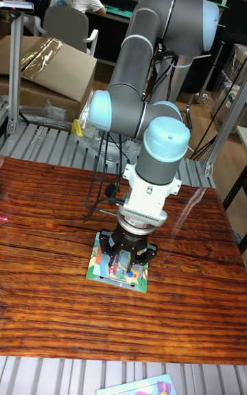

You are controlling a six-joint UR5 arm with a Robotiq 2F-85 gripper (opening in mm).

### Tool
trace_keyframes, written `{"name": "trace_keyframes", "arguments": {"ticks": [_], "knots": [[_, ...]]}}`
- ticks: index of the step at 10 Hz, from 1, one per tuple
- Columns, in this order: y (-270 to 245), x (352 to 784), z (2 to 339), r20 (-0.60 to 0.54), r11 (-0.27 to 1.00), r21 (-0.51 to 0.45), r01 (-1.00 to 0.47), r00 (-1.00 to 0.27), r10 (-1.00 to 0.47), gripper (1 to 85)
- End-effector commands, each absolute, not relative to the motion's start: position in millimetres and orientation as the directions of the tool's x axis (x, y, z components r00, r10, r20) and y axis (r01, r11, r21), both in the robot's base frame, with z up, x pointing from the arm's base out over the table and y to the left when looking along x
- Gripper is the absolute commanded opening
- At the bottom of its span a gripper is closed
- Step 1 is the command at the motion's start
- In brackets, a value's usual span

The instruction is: Assemble one piece of a puzzle

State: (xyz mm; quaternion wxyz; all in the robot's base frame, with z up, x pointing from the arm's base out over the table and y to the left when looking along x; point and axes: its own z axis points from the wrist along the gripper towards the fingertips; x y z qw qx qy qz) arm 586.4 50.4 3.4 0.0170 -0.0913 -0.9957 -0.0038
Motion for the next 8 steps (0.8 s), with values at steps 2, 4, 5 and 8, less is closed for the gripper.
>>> {"name": "trace_keyframes", "arguments": {"ticks": [2,4,5,8], "knots": [[49.1,588.0,4.7,0.031,0.984,0.005,0.176,-0.984,0.176,6.3],[49.2,589.4,4.5,0.027,0.985,0.007,0.170,-0.985,0.170,9.0],[50.4,589.8,4.5,0.026,0.985,0.012,0.170,-0.985,0.170,10.7],[52.0,590.4,4.8,0.025,0.986,0.018,0.166,-0.986,0.165,15.3]]}}
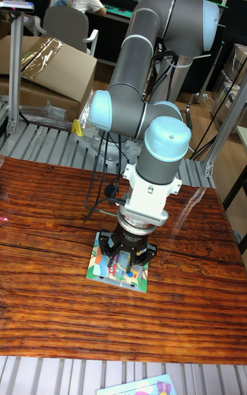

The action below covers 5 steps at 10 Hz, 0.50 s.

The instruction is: Assemble one piece of a puzzle

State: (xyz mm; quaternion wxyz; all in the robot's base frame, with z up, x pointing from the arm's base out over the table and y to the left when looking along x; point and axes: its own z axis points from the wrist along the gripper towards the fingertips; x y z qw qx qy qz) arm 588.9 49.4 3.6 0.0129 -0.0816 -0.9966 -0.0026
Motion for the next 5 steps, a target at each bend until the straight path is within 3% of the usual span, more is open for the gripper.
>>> {"name": "trace_keyframes", "arguments": {"ticks": [1,5], "knots": [[52.4,590.4,4.9,0.026,0.986,0.020,0.164,-0.986,0.164,17.7],[52.3,592.2,4.5,0.020,0.988,0.023,0.155,-0.988,0.155,22.3]]}}
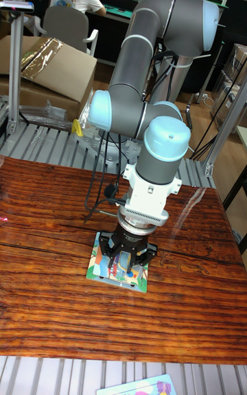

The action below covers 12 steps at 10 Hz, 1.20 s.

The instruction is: Assemble one piece of a puzzle

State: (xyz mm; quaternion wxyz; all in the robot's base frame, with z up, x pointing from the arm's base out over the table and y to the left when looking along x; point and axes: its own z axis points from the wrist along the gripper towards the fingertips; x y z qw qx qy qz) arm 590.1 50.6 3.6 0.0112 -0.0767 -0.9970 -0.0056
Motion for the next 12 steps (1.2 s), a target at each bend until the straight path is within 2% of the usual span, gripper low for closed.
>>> {"name": "trace_keyframes", "arguments": {"ticks": [1,3,12], "knots": [[52.6,592.3,4.4,0.020,0.988,0.024,0.155,-0.988,0.155,24.0],[54.3,594.8,4.0,0.012,0.988,0.033,0.152,-0.988,0.152,29.3],[54.3,595.9,4.7,0.005,0.988,0.051,0.143,-0.990,0.143,40.0]]}}
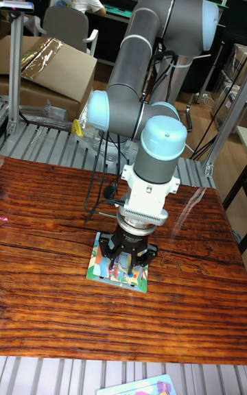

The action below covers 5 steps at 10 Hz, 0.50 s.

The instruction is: Assemble one piece of a puzzle

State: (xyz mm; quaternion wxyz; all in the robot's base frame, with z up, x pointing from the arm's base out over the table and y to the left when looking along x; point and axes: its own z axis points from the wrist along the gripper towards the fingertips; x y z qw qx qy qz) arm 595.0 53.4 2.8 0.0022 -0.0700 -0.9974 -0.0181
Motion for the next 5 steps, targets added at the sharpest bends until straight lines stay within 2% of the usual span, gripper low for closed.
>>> {"name": "trace_keyframes", "arguments": {"ticks": [1,5], "knots": [[54.0,595.7,5.0,0.005,0.988,0.051,0.143,-0.990,0.143,40.7],[53.1,596.4,4.4,0.001,0.988,0.047,0.147,-0.989,0.148,41.7]]}}
